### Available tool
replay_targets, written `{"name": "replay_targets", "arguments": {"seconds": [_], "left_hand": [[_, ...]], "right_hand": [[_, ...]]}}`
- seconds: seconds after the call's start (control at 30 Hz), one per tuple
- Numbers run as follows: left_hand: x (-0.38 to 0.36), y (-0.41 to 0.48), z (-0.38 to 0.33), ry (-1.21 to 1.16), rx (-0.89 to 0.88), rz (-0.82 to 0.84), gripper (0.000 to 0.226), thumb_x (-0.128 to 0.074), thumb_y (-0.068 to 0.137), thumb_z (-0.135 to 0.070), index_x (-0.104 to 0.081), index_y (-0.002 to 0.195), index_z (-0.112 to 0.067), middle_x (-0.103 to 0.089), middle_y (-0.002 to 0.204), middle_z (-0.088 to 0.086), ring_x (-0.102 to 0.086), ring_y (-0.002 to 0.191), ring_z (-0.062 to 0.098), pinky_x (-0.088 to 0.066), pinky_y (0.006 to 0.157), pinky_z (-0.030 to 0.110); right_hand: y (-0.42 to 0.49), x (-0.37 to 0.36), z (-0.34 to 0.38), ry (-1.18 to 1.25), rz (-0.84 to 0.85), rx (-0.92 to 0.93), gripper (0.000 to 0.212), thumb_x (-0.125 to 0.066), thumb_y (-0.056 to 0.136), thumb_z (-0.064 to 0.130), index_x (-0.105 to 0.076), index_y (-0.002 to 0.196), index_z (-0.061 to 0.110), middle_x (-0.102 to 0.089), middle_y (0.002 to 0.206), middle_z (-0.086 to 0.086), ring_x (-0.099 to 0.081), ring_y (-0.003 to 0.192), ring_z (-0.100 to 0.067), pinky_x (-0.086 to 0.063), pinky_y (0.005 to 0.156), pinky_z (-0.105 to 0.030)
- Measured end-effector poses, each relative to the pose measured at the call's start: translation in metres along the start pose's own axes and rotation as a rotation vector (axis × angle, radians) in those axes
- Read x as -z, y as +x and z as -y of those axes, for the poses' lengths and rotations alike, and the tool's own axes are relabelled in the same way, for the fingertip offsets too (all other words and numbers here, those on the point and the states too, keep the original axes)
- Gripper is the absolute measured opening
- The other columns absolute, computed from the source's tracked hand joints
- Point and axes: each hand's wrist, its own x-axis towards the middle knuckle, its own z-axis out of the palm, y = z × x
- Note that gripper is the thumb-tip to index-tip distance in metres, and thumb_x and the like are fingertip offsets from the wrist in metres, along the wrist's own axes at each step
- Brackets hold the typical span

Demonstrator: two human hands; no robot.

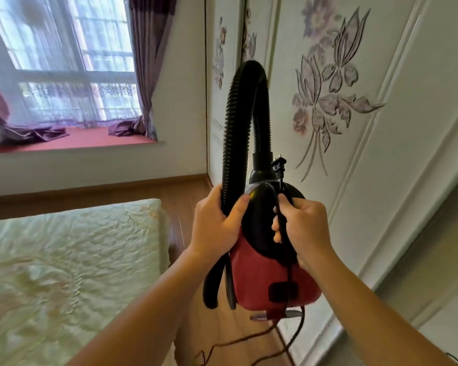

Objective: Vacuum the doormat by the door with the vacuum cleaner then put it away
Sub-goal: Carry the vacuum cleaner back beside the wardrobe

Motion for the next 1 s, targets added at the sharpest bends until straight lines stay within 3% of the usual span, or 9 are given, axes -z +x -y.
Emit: {"name": "replay_targets", "arguments": {"seconds": [0.23, 0.4, 0.5, 0.6, 0.67, 0.8, 1.0], "left_hand": [[-0.029, 0.058, 0.047, 0.126, 0.006, -0.16, 0.015, -0.068, 0.094, -0.025, -0.057, 0.084, -0.028, -0.055, 0.063, -0.013, -0.054, 0.057, 0.007, -0.039, 0.055, 0.013], [-0.041, 0.096, 0.079, 0.21, 0.039, -0.276, 0.027, -0.062, 0.092, -0.044, -0.061, 0.089, -0.018, -0.06, 0.067, -0.005, -0.06, 0.061, 0.016, -0.049, 0.054, 0.03], [-0.04, 0.117, 0.092, 0.242, 0.046, -0.324, 0.027, -0.059, 0.091, -0.045, -0.06, 0.088, -0.019, -0.059, 0.066, -0.006, -0.059, 0.061, 0.014, -0.046, 0.055, 0.019], [-0.035, 0.138, 0.108, 0.268, 0.061, -0.358, 0.027, -0.059, 0.091, -0.046, -0.06, 0.087, -0.019, -0.06, 0.07, -0.003, -0.061, 0.062, 0.019, -0.05, 0.055, 0.026], [-0.03, 0.156, 0.124, 0.291, 0.088, -0.364, 0.021, -0.061, 0.091, -0.045, -0.058, 0.085, -0.025, -0.061, 0.071, -0.004, -0.06, 0.06, 0.018, -0.05, 0.054, 0.028], [-0.016, 0.19, 0.158, 0.316, 0.101, -0.333, 0.019, -0.067, 0.095, -0.031, -0.054, 0.083, -0.036, -0.058, 0.064, -0.009, -0.056, 0.057, 0.009, -0.043, 0.054, 0.016], [0.013, 0.248, 0.247, 0.305, 0.129, -0.33, 0.016, -0.069, 0.097, -0.027, -0.059, 0.086, -0.022, -0.057, 0.065, -0.008, -0.057, 0.058, 0.01, -0.042, 0.054, 0.015]], "right_hand": [[0.102, -0.017, -0.016, 0.055, 0.169, -0.011, 0.041, -0.057, 0.102, 0.024, -0.065, 0.074, -0.005, -0.058, 0.052, -0.011, -0.049, 0.041, -0.024, -0.044, 0.043, -0.03], [0.17, -0.037, -0.017, 0.053, 0.317, -0.003, 0.042, -0.055, 0.103, 0.024, -0.064, 0.074, -0.006, -0.059, 0.052, -0.01, -0.049, 0.04, -0.023, -0.045, 0.044, -0.029], [0.201, -0.054, -0.016, 0.039, 0.386, 0.02, 0.042, -0.055, 0.103, 0.024, -0.064, 0.076, -0.007, -0.06, 0.052, -0.009, -0.049, 0.04, -0.024, -0.045, 0.046, -0.031], [0.23, -0.073, -0.016, 0.038, 0.43, 0.028, 0.042, -0.056, 0.103, 0.025, -0.065, 0.074, -0.005, -0.061, 0.053, -0.008, -0.051, 0.041, -0.024, -0.046, 0.047, -0.031], [0.25, -0.09, -0.017, 0.053, 0.445, 0.02, 0.043, -0.057, 0.102, 0.025, -0.066, 0.073, -0.005, -0.061, 0.053, -0.009, -0.051, 0.042, -0.026, -0.047, 0.046, -0.032], [0.286, -0.128, -0.024, 0.053, 0.444, -0.002, 0.044, -0.058, 0.102, 0.026, -0.066, 0.074, -0.006, -0.062, 0.054, -0.01, -0.052, 0.043, -0.026, -0.047, 0.046, -0.03], [0.353, -0.211, -0.045, 0.018, 0.431, -0.017, 0.043, -0.058, 0.102, 0.026, -0.065, 0.079, -0.01, -0.062, 0.054, -0.011, -0.052, 0.041, -0.025, -0.046, 0.042, -0.027]]}}
